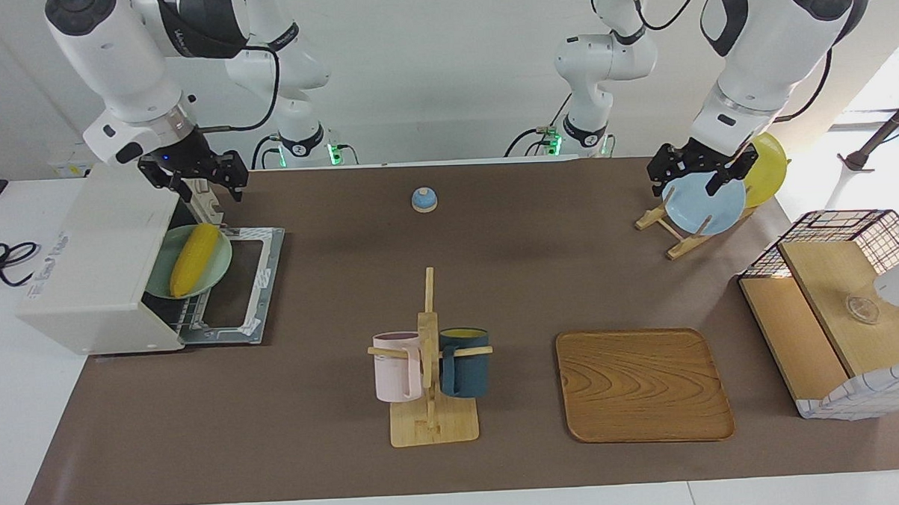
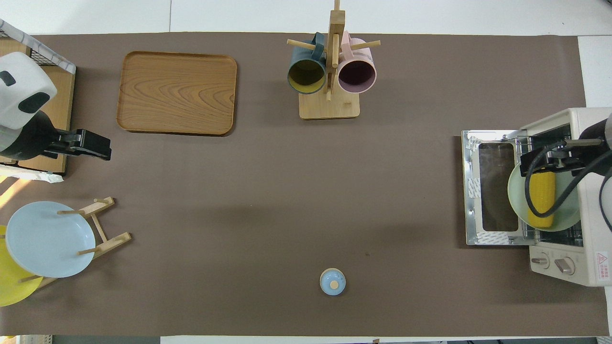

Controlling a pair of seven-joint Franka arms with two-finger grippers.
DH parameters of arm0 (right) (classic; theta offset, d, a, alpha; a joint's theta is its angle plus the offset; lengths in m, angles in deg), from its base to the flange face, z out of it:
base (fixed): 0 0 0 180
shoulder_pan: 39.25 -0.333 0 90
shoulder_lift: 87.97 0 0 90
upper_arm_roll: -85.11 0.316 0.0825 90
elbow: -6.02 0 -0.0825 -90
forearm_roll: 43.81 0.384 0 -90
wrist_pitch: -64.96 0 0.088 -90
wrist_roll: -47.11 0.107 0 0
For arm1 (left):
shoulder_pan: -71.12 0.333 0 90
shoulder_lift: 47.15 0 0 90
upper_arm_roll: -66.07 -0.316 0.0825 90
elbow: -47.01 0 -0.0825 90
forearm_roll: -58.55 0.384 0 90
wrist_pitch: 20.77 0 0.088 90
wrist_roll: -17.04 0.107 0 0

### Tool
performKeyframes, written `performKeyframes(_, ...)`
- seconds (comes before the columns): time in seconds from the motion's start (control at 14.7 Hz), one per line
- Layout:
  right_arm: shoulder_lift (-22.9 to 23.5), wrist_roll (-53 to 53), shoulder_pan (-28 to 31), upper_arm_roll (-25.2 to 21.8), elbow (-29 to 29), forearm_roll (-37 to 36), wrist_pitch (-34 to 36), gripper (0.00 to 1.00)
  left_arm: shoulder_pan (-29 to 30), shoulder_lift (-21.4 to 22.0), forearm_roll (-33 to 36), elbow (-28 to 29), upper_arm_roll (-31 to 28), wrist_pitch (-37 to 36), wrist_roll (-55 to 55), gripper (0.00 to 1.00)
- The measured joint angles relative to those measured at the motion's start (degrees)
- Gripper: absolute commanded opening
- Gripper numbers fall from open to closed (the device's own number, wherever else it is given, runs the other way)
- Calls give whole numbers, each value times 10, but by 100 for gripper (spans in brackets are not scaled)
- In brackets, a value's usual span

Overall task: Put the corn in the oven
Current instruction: 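Release the plate inside the oven and withdraw the right gripper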

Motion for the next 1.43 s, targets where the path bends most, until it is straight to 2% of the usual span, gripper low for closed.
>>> performKeyframes(0.27, 9, 0, 0, 0, 32, 0, 37, 100, 0, 0, 0, 0, 0, 0, 0, 100)
performKeyframes(0.68, 28, 0, -1, 0, 70, 1, 39, 100, 0, 0, 0, 0, 0, 0, 0, 100)
performKeyframes(1.43, 35, 0, -7, -1, 85, 1, 39, 100, 0, 0, 0, 0, 0, 0, 0, 100)
